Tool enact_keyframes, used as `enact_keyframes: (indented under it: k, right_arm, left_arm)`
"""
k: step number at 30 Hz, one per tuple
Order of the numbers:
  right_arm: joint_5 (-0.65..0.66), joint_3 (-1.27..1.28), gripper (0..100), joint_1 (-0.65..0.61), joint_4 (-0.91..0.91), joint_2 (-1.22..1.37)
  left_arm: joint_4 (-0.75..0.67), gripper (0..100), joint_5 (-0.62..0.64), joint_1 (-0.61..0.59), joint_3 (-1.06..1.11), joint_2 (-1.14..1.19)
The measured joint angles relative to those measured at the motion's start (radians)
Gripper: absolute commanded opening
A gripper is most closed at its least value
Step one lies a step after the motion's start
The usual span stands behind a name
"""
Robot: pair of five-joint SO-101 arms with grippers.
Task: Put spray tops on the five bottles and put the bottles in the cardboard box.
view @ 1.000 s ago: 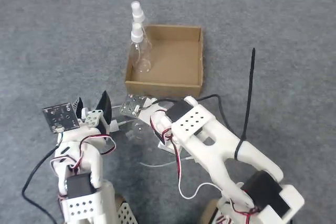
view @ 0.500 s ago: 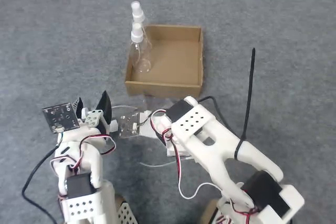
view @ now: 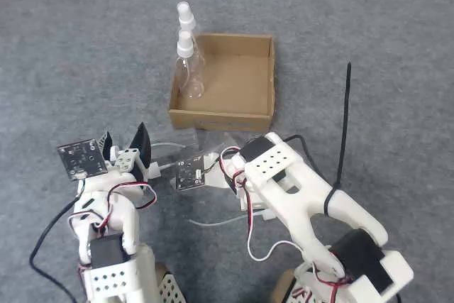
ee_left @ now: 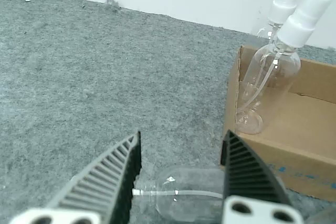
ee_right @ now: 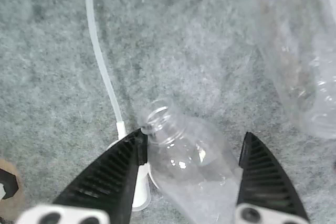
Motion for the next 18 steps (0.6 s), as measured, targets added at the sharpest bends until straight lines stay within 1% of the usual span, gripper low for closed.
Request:
enact_keyframes:
  k: [3, 6, 13, 18]
  right_arm:
    - [-0.002, 0.0, 23.8, 0.002, -0.003, 0.0]
    - [-0.055, 0.0, 23.8, 0.002, -0.035, 0.0]
    - [-0.324, 0.0, 23.8, -0.005, -0.118, 0.0]
    - [-0.486, 0.0, 23.8, -0.072, -0.12, 0.0]
  left_arm:
    - [0.0, 23, 0.0, 0.0, 0.0, 0.0]
    - [0.0, 23, 0.0, 0.0, 0.0, 0.0]
    - [0.0, 23, 0.0, 0.0, 0.0, 0.0]
    - [0.0, 23, 0.0, 0.0, 0.0, 0.0]
